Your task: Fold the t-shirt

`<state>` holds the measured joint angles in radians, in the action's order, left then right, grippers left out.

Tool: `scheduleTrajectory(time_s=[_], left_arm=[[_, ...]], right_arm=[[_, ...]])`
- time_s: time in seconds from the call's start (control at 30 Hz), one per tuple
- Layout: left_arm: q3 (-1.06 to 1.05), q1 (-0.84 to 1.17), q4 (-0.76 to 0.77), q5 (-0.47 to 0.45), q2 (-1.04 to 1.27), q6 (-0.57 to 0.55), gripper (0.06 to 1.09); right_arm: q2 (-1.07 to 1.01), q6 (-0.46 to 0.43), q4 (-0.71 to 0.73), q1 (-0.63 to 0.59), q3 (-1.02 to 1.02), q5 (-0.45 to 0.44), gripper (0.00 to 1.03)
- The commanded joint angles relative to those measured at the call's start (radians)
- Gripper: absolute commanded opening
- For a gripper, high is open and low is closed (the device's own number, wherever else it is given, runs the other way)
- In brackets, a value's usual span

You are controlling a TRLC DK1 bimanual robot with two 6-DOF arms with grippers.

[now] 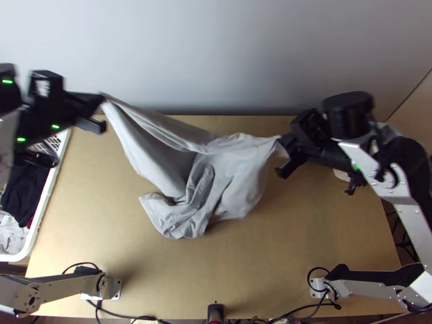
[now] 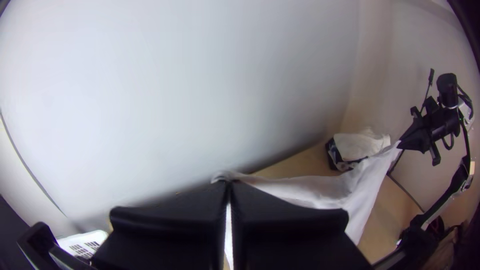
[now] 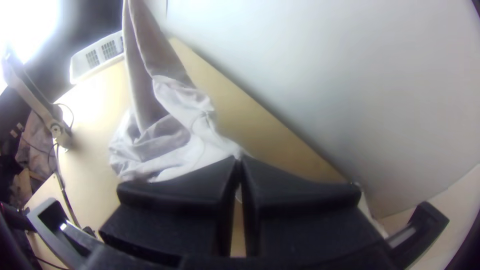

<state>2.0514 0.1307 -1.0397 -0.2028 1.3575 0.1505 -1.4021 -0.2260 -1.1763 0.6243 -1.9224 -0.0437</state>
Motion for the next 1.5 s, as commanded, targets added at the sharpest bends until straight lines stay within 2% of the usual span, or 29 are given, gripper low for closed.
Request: scheduleTrajectory(time_s=[0.0,0.3,0.43,0.63,1.2,1.47], left_arm=[[0.165,-0.117,0.015,-0.009,-0.006,0.008,0.09],[0.190,-0.213,0.145,-0.007,-0.060,0.011,0.09],[0.188,-0.267,0.245,0.005,-0.097,-0.003,0.09],[0.185,-0.281,0.342,0.011,-0.153,0.000,0.09],[0.174,-0.345,0.527,0.037,-0.261,-0.005,0.09],[0.153,-0.325,0.504,0.019,-0.327,-0.025,0.09]], right_arm=[[0.014,-0.019,-0.020,-0.021,-0.124,-0.076,0.03],[0.026,-0.050,-0.009,-0.048,-0.251,-0.140,0.03],[0.032,-0.105,0.023,-0.049,-0.323,-0.189,0.03],[0.095,-0.208,0.175,-0.046,-0.326,-0.249,0.03],[0.226,-0.345,0.524,-0.038,-0.325,-0.265,0.03],[0.281,-0.319,0.488,-0.034,-0.313,-0.260,0.03]])
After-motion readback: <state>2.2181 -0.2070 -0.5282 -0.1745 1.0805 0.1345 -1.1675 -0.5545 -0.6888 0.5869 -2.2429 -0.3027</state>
